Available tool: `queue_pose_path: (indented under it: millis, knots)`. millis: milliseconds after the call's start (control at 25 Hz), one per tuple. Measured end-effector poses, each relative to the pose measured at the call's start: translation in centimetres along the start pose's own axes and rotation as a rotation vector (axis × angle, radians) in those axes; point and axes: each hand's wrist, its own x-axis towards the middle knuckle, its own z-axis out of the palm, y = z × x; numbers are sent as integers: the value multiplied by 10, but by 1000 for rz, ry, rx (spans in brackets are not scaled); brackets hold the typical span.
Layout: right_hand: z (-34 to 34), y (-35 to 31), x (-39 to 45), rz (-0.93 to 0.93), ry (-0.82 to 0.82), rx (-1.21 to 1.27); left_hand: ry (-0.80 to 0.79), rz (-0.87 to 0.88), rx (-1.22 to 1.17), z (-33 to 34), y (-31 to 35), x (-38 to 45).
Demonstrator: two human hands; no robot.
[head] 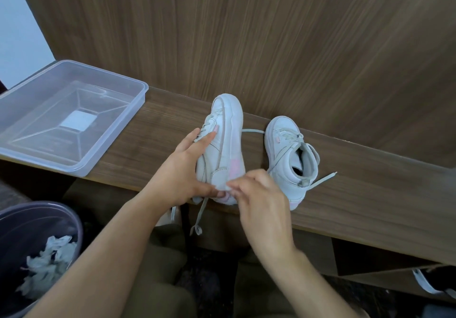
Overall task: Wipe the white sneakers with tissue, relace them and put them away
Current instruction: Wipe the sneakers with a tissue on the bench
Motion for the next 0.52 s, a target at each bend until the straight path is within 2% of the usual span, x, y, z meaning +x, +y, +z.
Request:
queue_pose_path:
  millis: [80,360,520]
  knots:
    - [3,4,-1,-28,35,-9,2,7,16,1,1,0]
    - [20,3,96,273,-59,-2,-8,30,-99,-8,-1,-1]
    - [-1,-12,61,77,-329,93,-6,15,-175,-11,-7,-1]
